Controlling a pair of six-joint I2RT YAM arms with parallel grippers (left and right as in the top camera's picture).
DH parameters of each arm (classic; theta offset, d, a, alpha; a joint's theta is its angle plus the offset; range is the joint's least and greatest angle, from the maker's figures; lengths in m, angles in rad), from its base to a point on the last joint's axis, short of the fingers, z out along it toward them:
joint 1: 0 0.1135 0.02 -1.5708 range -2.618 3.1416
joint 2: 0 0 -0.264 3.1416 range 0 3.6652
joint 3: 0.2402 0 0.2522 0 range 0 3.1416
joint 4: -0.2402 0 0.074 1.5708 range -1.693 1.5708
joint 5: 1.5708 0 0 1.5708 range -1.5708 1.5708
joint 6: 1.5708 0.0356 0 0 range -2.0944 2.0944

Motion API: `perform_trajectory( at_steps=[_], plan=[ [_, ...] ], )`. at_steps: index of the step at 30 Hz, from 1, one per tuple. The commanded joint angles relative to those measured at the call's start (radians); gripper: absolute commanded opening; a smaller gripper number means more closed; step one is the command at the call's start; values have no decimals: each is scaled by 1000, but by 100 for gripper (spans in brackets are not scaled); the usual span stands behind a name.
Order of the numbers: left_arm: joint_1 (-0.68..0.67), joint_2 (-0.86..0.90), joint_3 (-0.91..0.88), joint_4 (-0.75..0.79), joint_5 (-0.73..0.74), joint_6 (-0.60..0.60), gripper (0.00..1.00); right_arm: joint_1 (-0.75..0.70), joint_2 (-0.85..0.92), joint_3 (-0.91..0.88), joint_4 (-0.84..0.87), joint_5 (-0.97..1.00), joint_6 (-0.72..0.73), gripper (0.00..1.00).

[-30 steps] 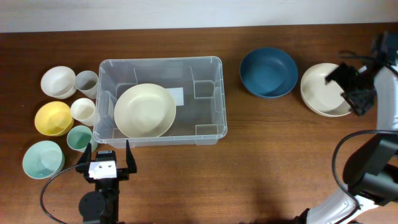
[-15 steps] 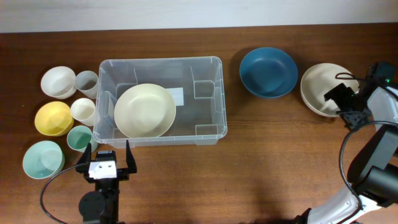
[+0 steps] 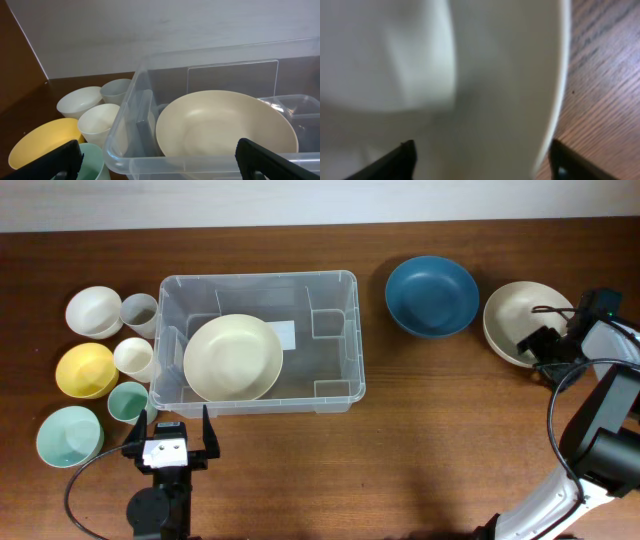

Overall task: Pack container
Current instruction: 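Grip the back cream bowl rim with the right gripper and lift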

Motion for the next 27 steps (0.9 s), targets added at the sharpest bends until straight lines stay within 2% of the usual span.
perform_trajectory(
  at_steps=[1,4,8,10,21,24,27],
  plan=[
    [6,-6,-3,-6,-3,16,100,0,11,-8,11,19,5,64],
    [6,-6,-3,-6,-3,16,100,0,11,-8,19,19,5,41],
    [6,-6,-3,-6,-3,16,100,-5,11,-8,30,23,22,20],
    [6,-6,-3,-6,-3,16,100,-14,11,-8,33,22,40,5],
    [6,-6,-3,-6,-3,16,100,-136,2,47,7,-45,53,4],
    [6,-6,-3,-6,-3,16,100,-197,-16,92,0,-218,8,4],
    [6,-6,-3,-6,-3,16,100,-257,-45,157,-13,-495,-28,4]
  ],
)
